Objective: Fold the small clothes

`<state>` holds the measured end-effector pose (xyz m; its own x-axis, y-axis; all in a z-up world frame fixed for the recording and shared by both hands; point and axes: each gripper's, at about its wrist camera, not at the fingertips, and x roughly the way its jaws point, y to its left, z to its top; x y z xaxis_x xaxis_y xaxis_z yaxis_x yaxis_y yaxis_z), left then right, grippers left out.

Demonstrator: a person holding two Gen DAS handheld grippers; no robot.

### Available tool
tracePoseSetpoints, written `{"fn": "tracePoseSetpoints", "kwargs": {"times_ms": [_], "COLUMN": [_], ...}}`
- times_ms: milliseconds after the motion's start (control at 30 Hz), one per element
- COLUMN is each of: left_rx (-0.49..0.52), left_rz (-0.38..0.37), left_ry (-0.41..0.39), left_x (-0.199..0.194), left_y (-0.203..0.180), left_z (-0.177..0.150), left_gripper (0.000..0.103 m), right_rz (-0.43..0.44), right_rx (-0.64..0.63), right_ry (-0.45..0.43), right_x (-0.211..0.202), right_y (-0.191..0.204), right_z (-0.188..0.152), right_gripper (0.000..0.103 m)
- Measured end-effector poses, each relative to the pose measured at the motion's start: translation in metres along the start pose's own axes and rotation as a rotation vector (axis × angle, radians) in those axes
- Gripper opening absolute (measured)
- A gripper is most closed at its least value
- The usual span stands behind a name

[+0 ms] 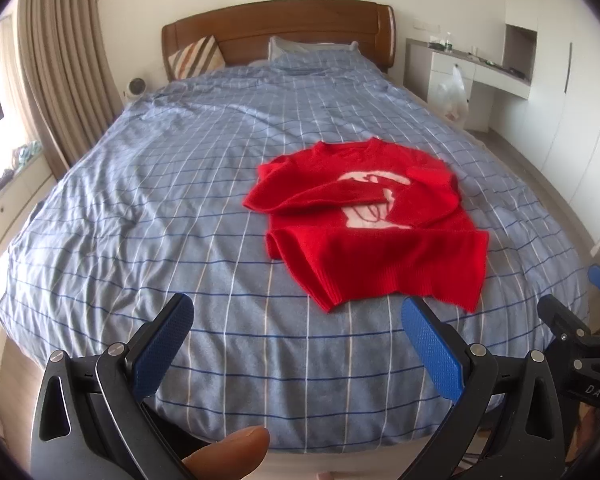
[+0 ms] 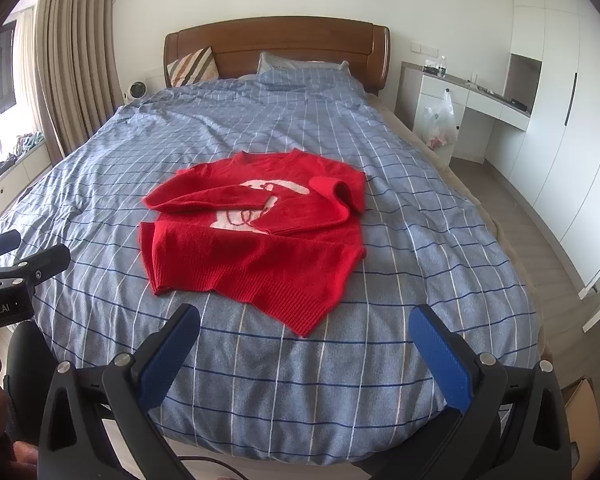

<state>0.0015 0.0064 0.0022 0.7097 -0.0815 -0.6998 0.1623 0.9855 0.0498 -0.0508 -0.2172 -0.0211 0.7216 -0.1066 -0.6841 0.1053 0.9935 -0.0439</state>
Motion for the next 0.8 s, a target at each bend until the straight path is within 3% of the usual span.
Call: {"fn": "tracePoseSetpoints", "kwargs": {"times_ms": [800], "left_rx": [0.004], "left_rz": [0.002], "left_ry": [0.004], "left_x": [-0.0026], "left_y": [0.0013], "left_z": [0.0014], "left_gripper": [0.103], "right_rz": [0.011], "right_rx": [0.008], "right_ry": [-0.001], "right_x": [-0.0009], "right_y": [-0.0004], "right_z": [0.0011], "right_gripper": [0.103]}}
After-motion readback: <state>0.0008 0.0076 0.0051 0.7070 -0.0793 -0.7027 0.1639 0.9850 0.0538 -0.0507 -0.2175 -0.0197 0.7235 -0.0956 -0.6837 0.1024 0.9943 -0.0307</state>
